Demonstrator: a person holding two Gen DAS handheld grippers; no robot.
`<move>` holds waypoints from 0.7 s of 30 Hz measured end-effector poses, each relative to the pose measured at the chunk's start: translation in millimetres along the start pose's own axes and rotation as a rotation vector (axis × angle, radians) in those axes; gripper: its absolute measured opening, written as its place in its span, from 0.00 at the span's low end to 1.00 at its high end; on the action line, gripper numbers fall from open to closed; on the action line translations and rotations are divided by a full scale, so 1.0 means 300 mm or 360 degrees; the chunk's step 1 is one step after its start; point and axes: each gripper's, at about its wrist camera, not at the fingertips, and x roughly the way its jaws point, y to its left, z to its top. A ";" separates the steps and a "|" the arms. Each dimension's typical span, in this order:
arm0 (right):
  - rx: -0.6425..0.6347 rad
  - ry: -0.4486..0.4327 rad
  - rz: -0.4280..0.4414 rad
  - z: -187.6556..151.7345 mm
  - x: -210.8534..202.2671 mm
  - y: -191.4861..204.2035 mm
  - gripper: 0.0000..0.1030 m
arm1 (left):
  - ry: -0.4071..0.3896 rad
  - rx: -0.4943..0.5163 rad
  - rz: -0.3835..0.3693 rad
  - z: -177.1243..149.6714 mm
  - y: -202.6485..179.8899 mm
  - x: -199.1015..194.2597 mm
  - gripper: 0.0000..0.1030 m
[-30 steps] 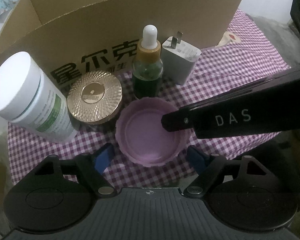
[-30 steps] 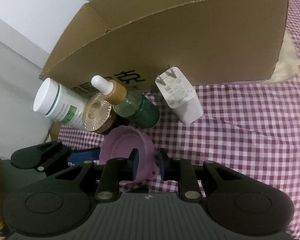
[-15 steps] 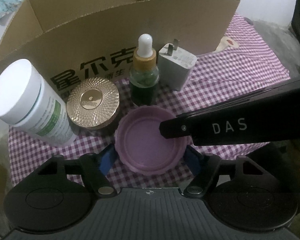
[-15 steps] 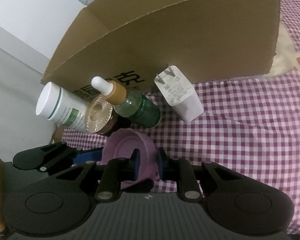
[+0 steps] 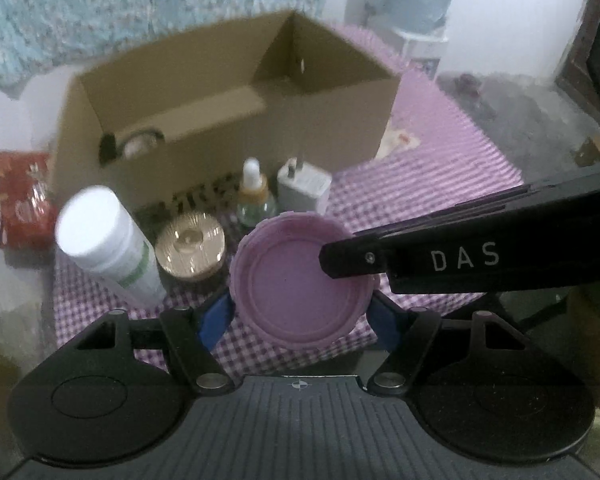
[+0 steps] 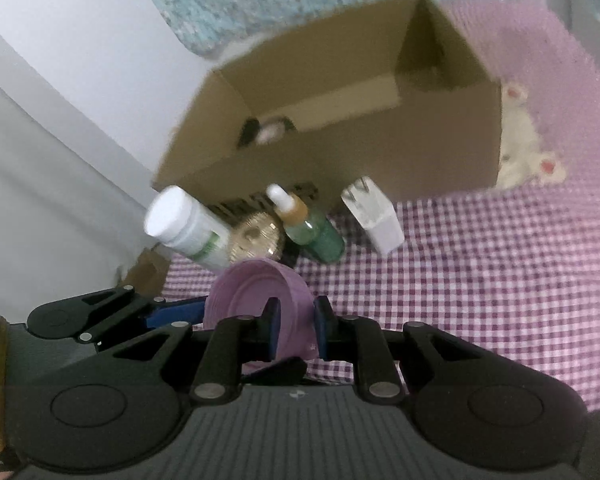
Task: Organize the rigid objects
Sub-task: 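Carry the purple lid into the cardboard box and release it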
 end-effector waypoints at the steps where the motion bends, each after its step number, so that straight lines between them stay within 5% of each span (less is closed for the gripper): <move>1: -0.0016 -0.0029 -0.0006 0.006 -0.023 0.018 0.19 | -0.0025 0.0003 0.0005 0.008 -0.002 -0.020 0.70; 13: -0.0226 -0.0305 0.0019 0.160 -0.200 0.184 0.19 | -0.0317 0.0001 0.0061 0.189 0.048 -0.187 0.70; 21: -0.0208 -0.0198 0.0163 0.422 -0.077 0.207 0.19 | -0.0231 -0.0142 0.0018 0.393 0.210 -0.089 0.70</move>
